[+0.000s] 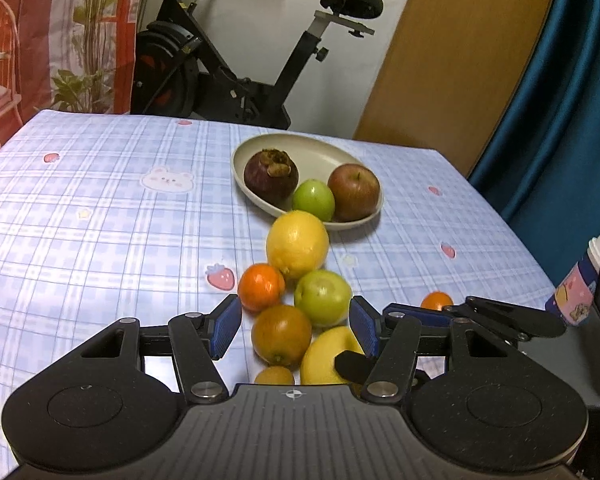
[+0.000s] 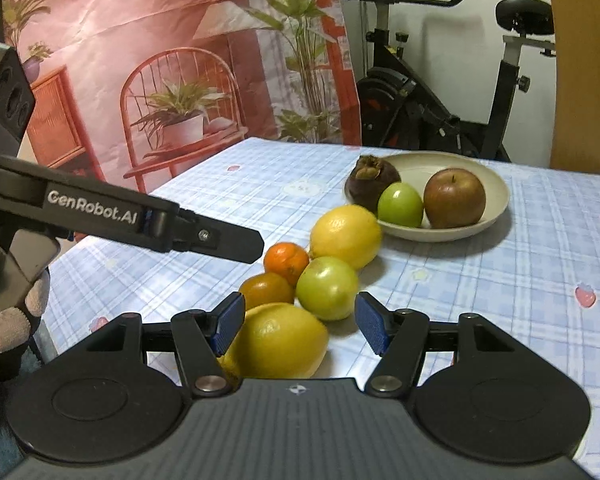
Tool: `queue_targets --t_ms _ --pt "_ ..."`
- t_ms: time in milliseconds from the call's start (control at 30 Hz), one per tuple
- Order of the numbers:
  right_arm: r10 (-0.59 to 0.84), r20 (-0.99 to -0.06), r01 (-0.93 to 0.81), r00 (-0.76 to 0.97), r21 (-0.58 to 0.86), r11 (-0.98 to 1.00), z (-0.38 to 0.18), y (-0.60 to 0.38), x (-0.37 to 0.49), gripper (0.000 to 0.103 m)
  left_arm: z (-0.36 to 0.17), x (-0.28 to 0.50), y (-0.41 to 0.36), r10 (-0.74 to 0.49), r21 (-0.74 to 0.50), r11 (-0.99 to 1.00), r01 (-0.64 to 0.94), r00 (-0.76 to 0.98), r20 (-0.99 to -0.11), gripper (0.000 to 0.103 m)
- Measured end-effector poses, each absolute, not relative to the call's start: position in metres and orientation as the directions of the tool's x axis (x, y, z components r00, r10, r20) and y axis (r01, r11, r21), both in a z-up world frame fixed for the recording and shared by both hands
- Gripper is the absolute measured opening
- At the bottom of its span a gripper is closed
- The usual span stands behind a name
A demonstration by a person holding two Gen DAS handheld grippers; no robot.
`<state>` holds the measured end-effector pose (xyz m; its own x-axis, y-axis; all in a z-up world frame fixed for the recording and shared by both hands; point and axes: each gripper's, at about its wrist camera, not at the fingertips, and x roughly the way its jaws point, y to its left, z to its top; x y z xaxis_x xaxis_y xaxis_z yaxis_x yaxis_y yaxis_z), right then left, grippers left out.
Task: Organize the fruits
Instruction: 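Move the open left gripper back down to the large yellow grapefruit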
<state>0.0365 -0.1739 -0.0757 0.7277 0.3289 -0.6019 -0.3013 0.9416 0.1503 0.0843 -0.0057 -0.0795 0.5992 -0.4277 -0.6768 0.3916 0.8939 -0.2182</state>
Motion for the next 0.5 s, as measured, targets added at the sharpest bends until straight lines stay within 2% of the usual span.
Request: queue_targets --t_ms 233,500 --pt "0.376 -0.621 -0.308 0.688 0.220 0.926 -0.085 -0.176 0.041 0.070 -0.086 0.082 -0.011 -0.447 -0.222 0.880 0.420 0.572 -0.688 0.062" --pt "0.412 -0.643 -0.325 0.646 0.256 0.910 -0.091 -0.173 0.042 0.071 -0.092 0.082 -0.011 -0.455 -0.237 0.875 0.421 0.553 -0.698 0.059"
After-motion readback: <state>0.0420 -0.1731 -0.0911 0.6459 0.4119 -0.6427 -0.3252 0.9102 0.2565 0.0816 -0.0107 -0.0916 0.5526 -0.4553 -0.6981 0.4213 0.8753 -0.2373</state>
